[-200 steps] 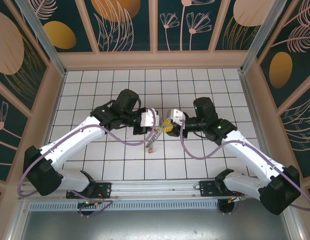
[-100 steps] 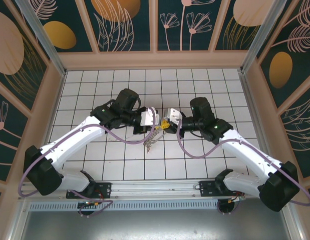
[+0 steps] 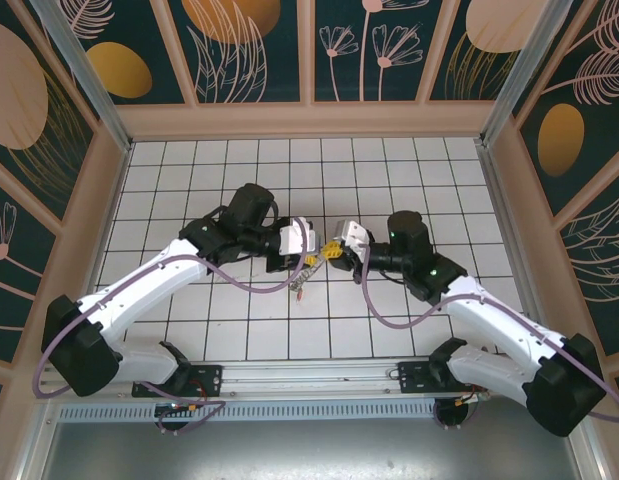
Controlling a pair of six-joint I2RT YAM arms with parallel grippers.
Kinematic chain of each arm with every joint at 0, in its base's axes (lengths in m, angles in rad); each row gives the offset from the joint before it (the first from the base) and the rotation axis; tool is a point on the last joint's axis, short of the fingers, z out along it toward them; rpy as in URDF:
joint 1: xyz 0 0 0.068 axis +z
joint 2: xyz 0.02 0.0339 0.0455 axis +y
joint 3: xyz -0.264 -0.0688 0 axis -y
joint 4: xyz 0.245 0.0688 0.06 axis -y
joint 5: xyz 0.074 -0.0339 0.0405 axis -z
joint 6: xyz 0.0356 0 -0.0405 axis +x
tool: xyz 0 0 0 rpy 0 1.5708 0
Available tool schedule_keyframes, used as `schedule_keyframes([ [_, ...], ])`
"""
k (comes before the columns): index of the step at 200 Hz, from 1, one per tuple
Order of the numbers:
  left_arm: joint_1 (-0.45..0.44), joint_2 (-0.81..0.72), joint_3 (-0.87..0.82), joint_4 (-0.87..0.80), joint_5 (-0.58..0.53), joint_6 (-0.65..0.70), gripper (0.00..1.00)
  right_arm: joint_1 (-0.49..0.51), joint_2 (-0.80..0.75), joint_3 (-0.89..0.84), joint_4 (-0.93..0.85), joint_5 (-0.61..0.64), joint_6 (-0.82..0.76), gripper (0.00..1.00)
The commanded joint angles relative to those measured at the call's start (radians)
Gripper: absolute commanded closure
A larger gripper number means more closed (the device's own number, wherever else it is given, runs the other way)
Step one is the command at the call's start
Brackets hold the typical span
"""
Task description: Put the keys on the keyring
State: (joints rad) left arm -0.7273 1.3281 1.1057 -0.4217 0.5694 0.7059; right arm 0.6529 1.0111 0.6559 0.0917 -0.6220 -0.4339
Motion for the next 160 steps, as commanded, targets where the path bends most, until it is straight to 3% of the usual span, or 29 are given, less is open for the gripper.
schedule_keyframes([
  [1, -0.004, -0.014, -0.016, 0.049, 0.028, -0.019, 0.68, 0.002, -0.043, -0.043, 0.256, -0.048, 0.120, 1.00],
  [35, -0.004, -0.006, -0.006, 0.078, 0.051, -0.026, 0.73, 0.004, -0.060, -0.087, 0.335, -0.068, 0.169, 1.00],
  [60, -0.004, -0.009, -0.003, 0.109, 0.076, -0.040, 0.86, 0.004, -0.086, -0.126, 0.396, -0.074, 0.193, 1.00],
  [75, -0.004, -0.013, -0.004, 0.121, 0.085, -0.045, 1.00, 0.004, -0.099, -0.149, 0.427, -0.082, 0.202, 1.00],
  [88, -0.003, -0.016, -0.004, 0.115, 0.088, -0.034, 1.00, 0.000, -0.106, -0.158, 0.415, -0.088, 0.192, 1.00],
  [116, -0.004, 0.000, 0.033, 0.027, 0.055, 0.012, 1.00, -0.005, -0.110, -0.087, 0.122, -0.046, -0.012, 1.00],
  [137, -0.003, 0.032, 0.089, -0.089, 0.002, 0.063, 1.00, -0.007, -0.092, -0.009, -0.114, -0.006, -0.160, 0.83],
  [160, -0.004, 0.055, 0.123, -0.170, -0.061, 0.106, 1.00, -0.010, -0.062, 0.062, -0.267, 0.024, -0.249, 0.79],
])
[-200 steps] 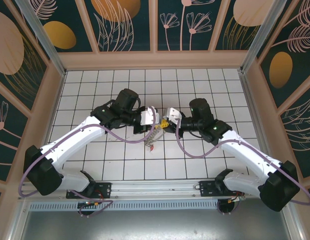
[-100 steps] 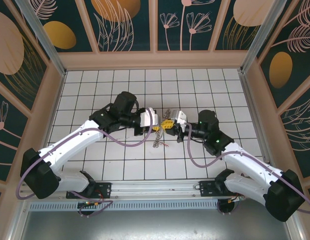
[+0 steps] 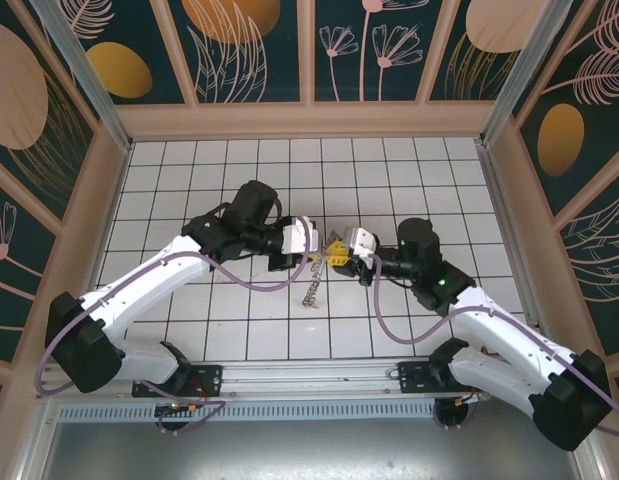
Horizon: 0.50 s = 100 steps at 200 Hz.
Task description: Put the keys on the keyring
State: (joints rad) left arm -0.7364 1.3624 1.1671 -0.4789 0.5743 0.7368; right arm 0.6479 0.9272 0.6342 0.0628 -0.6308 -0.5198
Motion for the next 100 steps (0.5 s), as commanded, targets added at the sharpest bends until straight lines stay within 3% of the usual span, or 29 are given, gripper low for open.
schedule_keyframes([
  [1, 0.005, 0.021, 0.063, -0.116, -0.068, 0.077, 1.00, -0.005, 0.024, 0.087, -0.243, 0.034, -0.166, 0.79],
  [30, 0.004, 0.046, 0.100, -0.166, -0.102, 0.096, 1.00, -0.009, 0.060, 0.128, -0.255, 0.023, -0.151, 0.68],
  [100, -0.011, 0.084, 0.132, -0.184, -0.086, 0.106, 1.00, -0.004, 0.157, 0.118, -0.060, -0.049, -0.013, 0.69],
])
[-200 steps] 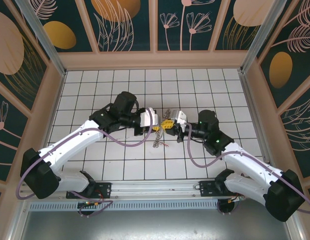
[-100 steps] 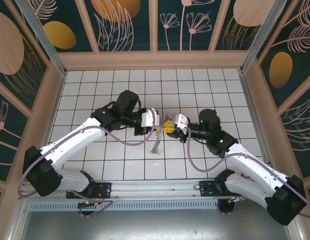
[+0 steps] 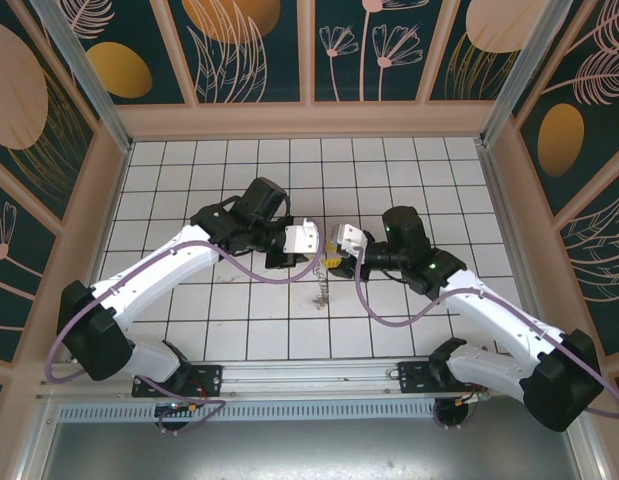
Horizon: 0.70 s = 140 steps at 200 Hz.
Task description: Put the keys on the keyring
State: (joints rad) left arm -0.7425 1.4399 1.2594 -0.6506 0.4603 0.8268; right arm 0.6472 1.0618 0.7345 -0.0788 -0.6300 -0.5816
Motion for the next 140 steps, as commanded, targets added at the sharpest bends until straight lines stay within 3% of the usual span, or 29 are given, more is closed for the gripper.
schedule_keyframes([
  [1, -0.005, 0.007, 0.039, -0.012, 0.029, 0.015, 1.00, -0.003, 0.023, 0.017, 0.083, -0.051, 0.049, 0.70],
  [49, -0.006, 0.031, 0.057, -0.017, 0.043, 0.003, 1.00, 0.006, 0.037, -0.036, 0.156, -0.052, 0.089, 0.76],
  [92, -0.006, 0.014, 0.040, 0.015, 0.080, -0.010, 1.00, 0.009, 0.020, -0.076, 0.245, -0.034, 0.150, 1.00],
  [128, -0.006, -0.014, 0.020, 0.055, 0.080, -0.031, 1.00, 0.012, -0.004, -0.129, 0.326, -0.024, 0.214, 1.00],
  [140, -0.006, -0.033, -0.007, 0.083, 0.074, -0.045, 0.85, 0.012, -0.042, -0.183, 0.442, -0.019, 0.275, 1.00],
])
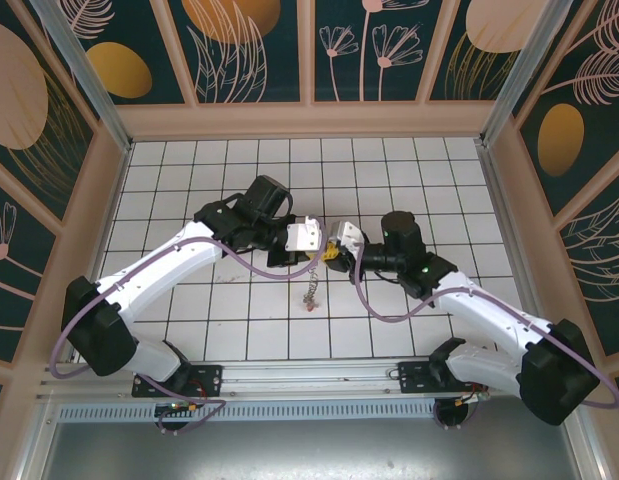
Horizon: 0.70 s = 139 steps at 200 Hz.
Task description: Put the keys on the keyring
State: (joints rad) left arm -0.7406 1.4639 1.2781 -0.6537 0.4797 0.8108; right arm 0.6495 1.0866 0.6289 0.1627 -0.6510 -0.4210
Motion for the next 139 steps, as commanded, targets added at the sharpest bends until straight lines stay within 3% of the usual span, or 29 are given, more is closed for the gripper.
schedule_keyframes([
  [1, -0.007, -0.059, -0.028, 0.089, 0.054, -0.030, 0.84, 0.010, -0.072, -0.083, 0.211, 0.003, 0.120, 1.00],
  [11, -0.008, -0.076, -0.062, 0.121, 0.055, -0.040, 0.78, 0.009, -0.102, -0.126, 0.311, 0.011, 0.174, 1.00],
  [33, -0.006, -0.116, -0.130, 0.204, 0.056, -0.070, 0.75, 0.008, -0.140, -0.178, 0.436, 0.008, 0.245, 1.00],
  [88, -0.008, -0.069, -0.096, 0.261, 0.142, -0.090, 0.76, 0.009, -0.188, -0.256, 0.553, 0.002, 0.275, 1.00],
  [104, -0.007, -0.066, -0.096, 0.276, 0.173, -0.099, 0.80, 0.009, -0.199, -0.262, 0.571, -0.001, 0.283, 1.00],
  [131, -0.007, -0.081, -0.097, 0.285, 0.212, -0.097, 1.00, 0.009, -0.217, -0.281, 0.592, 0.014, 0.289, 1.00],
  [139, -0.007, -0.088, -0.102, 0.286, 0.216, -0.093, 1.00, 0.009, -0.222, -0.290, 0.608, 0.020, 0.297, 1.00],
])
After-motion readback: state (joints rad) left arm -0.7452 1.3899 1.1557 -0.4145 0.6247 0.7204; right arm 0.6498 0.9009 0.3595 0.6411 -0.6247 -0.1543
